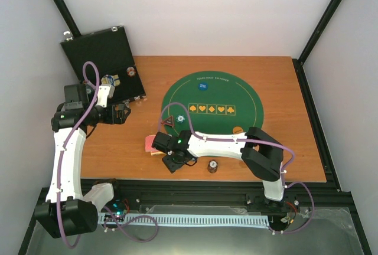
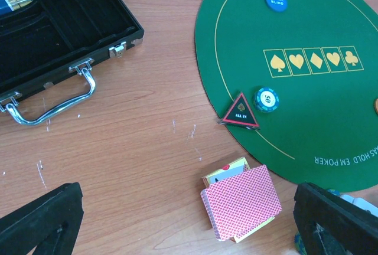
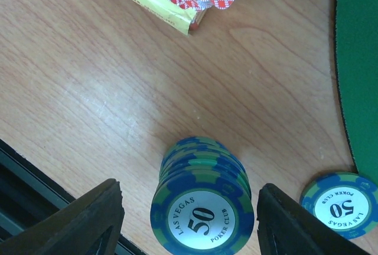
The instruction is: Distribute texas hold em gaming equipment
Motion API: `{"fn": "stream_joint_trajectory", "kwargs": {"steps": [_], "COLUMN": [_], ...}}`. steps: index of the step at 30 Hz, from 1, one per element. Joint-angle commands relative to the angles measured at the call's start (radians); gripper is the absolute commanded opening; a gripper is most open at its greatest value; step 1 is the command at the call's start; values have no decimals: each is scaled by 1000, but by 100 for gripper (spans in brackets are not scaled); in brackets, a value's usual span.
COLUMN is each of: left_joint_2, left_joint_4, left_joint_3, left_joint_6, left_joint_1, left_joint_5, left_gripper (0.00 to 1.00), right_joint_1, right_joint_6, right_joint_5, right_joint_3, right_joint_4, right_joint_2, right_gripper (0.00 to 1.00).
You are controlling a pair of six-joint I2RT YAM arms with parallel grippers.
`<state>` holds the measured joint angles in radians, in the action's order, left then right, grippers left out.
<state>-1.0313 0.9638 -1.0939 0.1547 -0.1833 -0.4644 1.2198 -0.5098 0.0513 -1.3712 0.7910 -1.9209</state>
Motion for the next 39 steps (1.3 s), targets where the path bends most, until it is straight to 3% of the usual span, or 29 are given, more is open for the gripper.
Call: {"fn": "stream_joint_trajectory", "kwargs": {"steps": [1,23,29,39], "left_joint_2": [5,14,13,10], "left_joint_4": [12,14,16,13], "left_joint_3": [-47,-46,-51,-45], "left_joint_6": [5,13,13,9], "left_joint_1": [-6,-6,-6,-6], "left_joint_5": [-5,1,3,-4], "left_gripper": [100,100,100,100], "right_joint_1": [3,1,-3,-2], "right_joint_6": [-7,-10,-1,18], "right_joint_5": [7,16,36,55], "right_joint_3": [18,39,15,-78], "right_joint_4": [-16,-29,1,80], "right_joint_2": [10,6,16,52], "right_gripper": [59,42,33,31]}}
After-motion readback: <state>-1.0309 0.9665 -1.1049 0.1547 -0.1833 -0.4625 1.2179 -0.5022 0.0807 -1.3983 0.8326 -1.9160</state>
